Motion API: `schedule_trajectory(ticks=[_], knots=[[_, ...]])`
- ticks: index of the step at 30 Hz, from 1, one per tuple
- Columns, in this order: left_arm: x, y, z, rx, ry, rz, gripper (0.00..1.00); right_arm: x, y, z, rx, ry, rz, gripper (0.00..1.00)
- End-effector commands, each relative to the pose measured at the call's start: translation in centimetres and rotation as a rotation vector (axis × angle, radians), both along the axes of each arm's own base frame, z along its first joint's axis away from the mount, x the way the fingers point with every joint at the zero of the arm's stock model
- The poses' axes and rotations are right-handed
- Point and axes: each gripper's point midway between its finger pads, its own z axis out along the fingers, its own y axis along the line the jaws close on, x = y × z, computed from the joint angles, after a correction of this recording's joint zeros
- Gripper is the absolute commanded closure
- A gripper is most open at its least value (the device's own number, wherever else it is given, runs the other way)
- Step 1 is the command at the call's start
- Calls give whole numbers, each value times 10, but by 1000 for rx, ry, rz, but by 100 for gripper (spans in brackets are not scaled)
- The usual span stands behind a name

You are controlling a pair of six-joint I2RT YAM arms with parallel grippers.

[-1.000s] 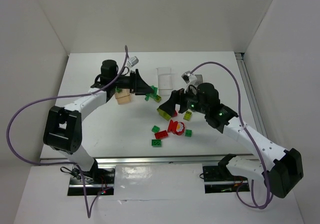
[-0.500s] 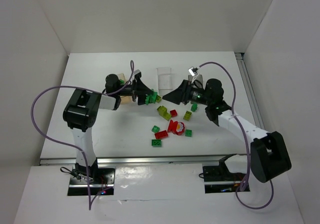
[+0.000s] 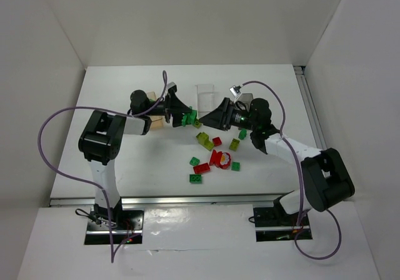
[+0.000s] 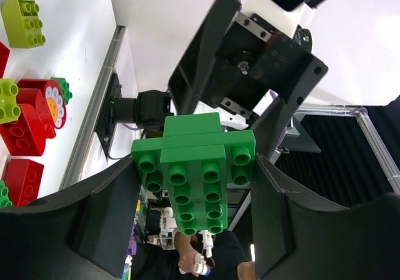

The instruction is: Sort the legos into containers by color

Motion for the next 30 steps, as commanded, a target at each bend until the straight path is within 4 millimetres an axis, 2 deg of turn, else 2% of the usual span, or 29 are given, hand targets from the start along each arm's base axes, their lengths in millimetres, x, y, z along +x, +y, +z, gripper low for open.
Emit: schedule_trajectory(ticks=[1, 5, 6, 7, 9, 10, 11, 17, 20, 25, 30], knots=[[-35, 10, 51, -118, -607, -15, 100, 8, 7, 27, 54, -54, 7, 16], [-37, 10, 52, -119, -630, -12, 100, 19, 11, 20, 47, -15, -3, 16], [-41, 8, 50, -117, -630, -29, 100, 23, 13, 24, 47, -16, -3, 16], [-41, 8, 50, -117, -630, -29, 100, 23, 17, 16, 39, 4, 6, 16], [-44, 9, 55, -117, -661, -36, 100, 27, 19, 17, 52, -3, 6, 18], [-45, 9, 53, -115, -653, -36, 100, 30, 20, 11, 52, 14, 6, 18], [-47, 9, 56, -117, -661, -36, 100, 33, 22, 14, 61, 13, 6, 19], [-52, 10, 54, -115, -669, -34, 100, 29, 35, 20, 73, -14, 47, 24], [-55, 11, 53, -111, -680, -41, 100, 26, 39, 16, 69, -5, 66, 29], [-56, 11, 51, -110, -680, -41, 100, 21, 45, 19, 105, -2, 106, 29], [-58, 12, 51, -110, -687, -40, 100, 15, 47, 14, 102, 19, 124, 45]])
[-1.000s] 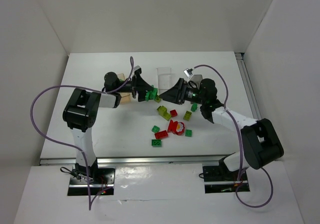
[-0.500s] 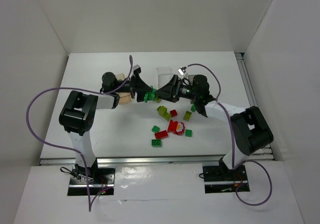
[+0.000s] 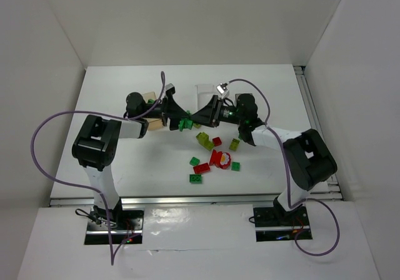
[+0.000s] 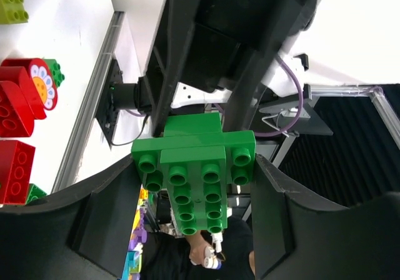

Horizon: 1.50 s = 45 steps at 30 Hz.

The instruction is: Sort the legos into containers by color

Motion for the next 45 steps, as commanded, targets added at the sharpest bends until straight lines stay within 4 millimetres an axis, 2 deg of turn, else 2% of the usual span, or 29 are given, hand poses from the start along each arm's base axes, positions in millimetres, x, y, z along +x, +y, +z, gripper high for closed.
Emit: schedule_trajectory(ticks=[1, 4, 5, 7, 12, 16, 18, 20, 21, 22, 23, 24, 25, 26, 28, 29, 30, 32, 33, 34, 35, 36, 37, 38, 39, 40, 41, 42, 45], knots=[[-29, 6, 40, -123, -624, -11, 100, -6, 8, 30, 66, -99, 43, 56], [-29, 6, 40, -123, -624, -11, 100, -11, 5, 27, 53, -88, 43, 71], [-27, 9, 41, -116, -635, -7, 100, -14, 3, 18, 40, -75, 43, 71], [-23, 16, 43, -106, -646, 7, 100, -13, -7, 22, 43, -85, 18, 74], [-15, 41, 45, -76, -645, 75, 100, -17, -26, 10, 16, -43, -21, 74], [-9, 60, 48, -52, -637, 120, 100, -20, -35, 11, -41, -98, -42, 74], [-6, 69, 50, -31, -582, 140, 100, -15, -40, -6, -121, -54, -91, 74], [3, 85, 43, -1, -556, 197, 100, -8, -38, -6, -219, -141, -121, 74], [-1, 91, 46, 15, -567, 219, 100, -2, -43, -21, -321, -103, -179, 74], [16, 103, 24, 73, -503, 283, 100, 1, -35, -11, -372, -185, -179, 73], [22, 108, 9, 140, -461, 338, 100, 4, -33, -16, -421, -185, -195, 73], [41, 115, 34, 264, -528, 420, 100, 11, -34, -16, -473, -183, -230, 73], [46, 115, 11, 446, -441, 455, 100, 13, -33, -19, -502, -186, -238, 73], [41, 130, -22, 679, -292, 494, 100, 13, -29, -26, -533, -193, -229, 73], [41, 136, -16, 762, -326, 485, 100, 18, -28, -27, -570, -200, -263, 73], [39, 137, -22, 800, -306, 475, 100, 18, -22, -27, -581, -220, -256, 73], [38, 154, -35, 923, -253, 514, 100, 22, -23, -31, -603, -218, -266, 73], [40, 162, -35, 1020, -278, 556, 100, 28, -13, -31, -620, -238, -275, 73], [45, 175, -40, 1094, -262, 603, 100, 33, -11, -30, -624, -249, -272, 73], [43, 175, -43, 1115, -259, 600, 100, 34, -4, -30, -633, -267, -267, 73], [44, 179, -42, 1137, -247, 616, 100, 40, 3, -19, -626, -292, -270, 73], [45, 190, -45, 1223, -235, 650, 100, 43, 13, -26, -642, -295, -256, 73], [42, 192, -48, 1299, -228, 643, 100, 53, 22, -16, -644, -323, -266, 73], [42, 192, -48, 1299, -228, 643, 100, 50, 27, -23, -653, -317, -249, 73], [41, 199, -55, 1356, -209, 654, 100, 55, 29, -24, -661, -325, -254, 73], [39, 195, -57, 1375, -203, 631, 100, 62, 34, -25, -660, -326, -255, 73], [42, 199, -54, 1390, -211, 648, 100, 65, 37, -15, -642, -343, -264, 73], [38, 202, -56, 1433, -205, 645, 100, 66, 44, -25, -653, -334, -249, 73], [26, 213, -68, 1519, -128, 672, 100, 76, 67, -26, -647, -367, -219, 73]])
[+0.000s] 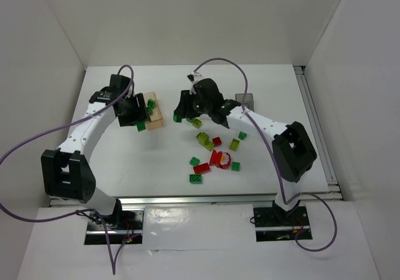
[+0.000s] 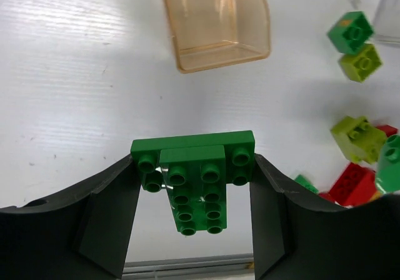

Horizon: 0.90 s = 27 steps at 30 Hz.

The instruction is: Sort the legos into containers by color

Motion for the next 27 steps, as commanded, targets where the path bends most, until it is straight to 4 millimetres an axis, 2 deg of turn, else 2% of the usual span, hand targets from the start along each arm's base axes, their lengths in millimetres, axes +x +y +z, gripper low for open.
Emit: schedule_trajectory(ticks=[1, 2, 3, 4, 5, 6, 8, 9, 10, 11, 12, 13, 14, 15, 16, 17, 18, 21, 22, 23, 24, 25, 26, 27], knots=[[-24, 30, -18, 158, 96, 111, 100, 18, 23, 14, 0, -68, 25, 73], [-29, 33, -19, 166, 96, 136, 100, 22, 35, 26, 12, -103, 44, 73], [-35, 35, -23, 166, 108, 169, 100, 25, 44, 12, -8, -93, 58, 73], [-44, 36, -33, 165, 137, 180, 100, 25, 52, 11, -5, -96, 69, 73], [-48, 40, -35, 158, 146, 207, 100, 32, 59, 20, 11, -115, 68, 73], [-53, 42, -34, 140, 143, 224, 100, 32, 67, 3, -11, -104, 84, 73], [-61, 42, -39, 119, 158, 245, 100, 42, 77, 0, -1, -115, 84, 72], [-59, 42, -36, 110, 139, 256, 100, 44, 91, 14, 30, -140, 107, 72], [-62, 42, -34, 97, 134, 260, 100, 50, 97, -4, 15, -123, 108, 72], [-62, 42, -32, 95, 125, 261, 100, 54, 100, -8, 11, -118, 108, 72], [-62, 40, -31, 84, 127, 255, 100, 61, 106, 2, 24, -150, 112, 72], [-65, 39, -31, 76, 127, 251, 100, 61, 116, -14, 13, -135, 123, 72], [-65, 39, -31, 76, 127, 251, 100, 67, 119, -16, 14, -144, 114, 71], [-65, 36, -31, 61, 130, 243, 100, 74, 126, -3, 33, -167, 112, 69], [-65, 34, -31, 53, 131, 238, 100, 81, 130, -24, 9, -144, 105, 67], [-66, 31, -31, 39, 134, 220, 100, 82, 131, -32, -11, -122, 107, 44], [-66, 31, -31, 39, 134, 220, 100, 84, 134, -33, -14, -118, 107, 30], [-66, 29, -28, 29, 126, 216, 100, 89, 136, -17, 8, -149, 97, 14], [-66, 29, -28, 29, 126, 216, 100, 85, 132, -25, -4, -136, 98, 14], [-64, 29, -28, 32, 117, 208, 100, 83, 126, -2, 14, -167, 81, 14], [-61, 29, -28, 32, 120, 208, 100, 79, 118, -12, -10, -153, 64, 16], [-59, 27, -31, 27, 127, 188, 100, 81, 109, -8, -5, -149, 41, 18], [-58, 21, -33, 1, 131, 159, 100, 73, 103, 16, 20, -164, 36, 19], [-53, 16, -31, -1, 119, 130, 100, 74, 89, 21, 19, -155, 6, 19]])
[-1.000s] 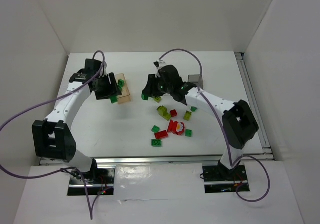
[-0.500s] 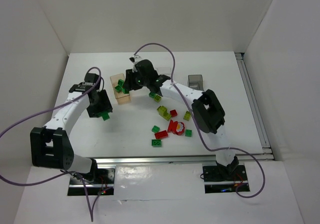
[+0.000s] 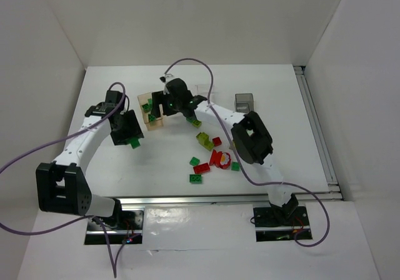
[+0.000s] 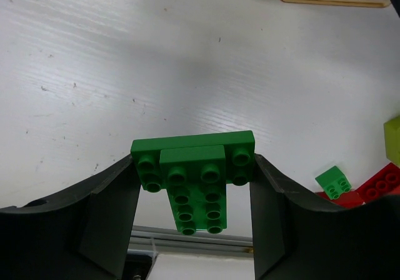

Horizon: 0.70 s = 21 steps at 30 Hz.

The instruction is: Sort the legos into containers by color

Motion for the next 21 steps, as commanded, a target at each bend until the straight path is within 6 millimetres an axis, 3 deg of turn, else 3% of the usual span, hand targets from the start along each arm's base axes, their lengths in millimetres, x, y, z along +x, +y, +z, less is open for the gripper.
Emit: schedule_trajectory(ticks=[1, 2, 3, 4, 5, 6, 7, 8, 9, 11, 14, 15, 18, 19, 20, 21], knots=[[14, -16, 6, -35, -31, -89, 100, -2, -30, 94, 94, -116, -82, 19], [12, -26, -3, -21, -3, -124, 100, -10, -60, 96, 83, -103, -121, 19], [14, -33, -7, -21, 2, -146, 100, -12, -76, 98, 79, -103, -159, 19], [13, -45, -12, -8, 9, -186, 100, -17, -104, 70, 27, -64, -200, 19], [19, -53, -20, -8, 24, -177, 100, -22, -125, 96, 53, -87, -246, 18], [16, -60, -28, -8, 52, -190, 100, -25, -140, 97, 57, -77, -279, 18], [17, -79, -30, -13, 52, -228, 100, -35, -159, 77, 16, -36, -296, 18], [18, -84, -36, 7, 65, -231, 100, -37, -180, 95, 31, -61, -335, 17], [18, -91, -51, 19, 112, -226, 100, -41, -192, 95, 21, -58, -356, 17], [24, -109, -58, 56, 116, -259, 100, -52, -221, 92, -11, -37, -401, 17], [32, -124, -77, 97, 150, -281, 100, -66, -244, 79, -65, -9, -434, 17], [36, -127, -80, 108, 143, -286, 100, -68, -251, 86, -52, -22, -445, 17], [51, -140, -87, 141, 122, -335, 97, -77, -267, 79, -70, -3, -466, 17], [55, -141, -88, 147, 120, -352, 90, -77, -269, 75, -80, 1, -473, 17], [63, -145, -84, 145, 102, -363, 71, -78, -269, 79, -67, -2, -479, 17], [63, -150, -90, 154, 113, -387, 57, -79, -270, 75, -73, 5, -478, 15]])
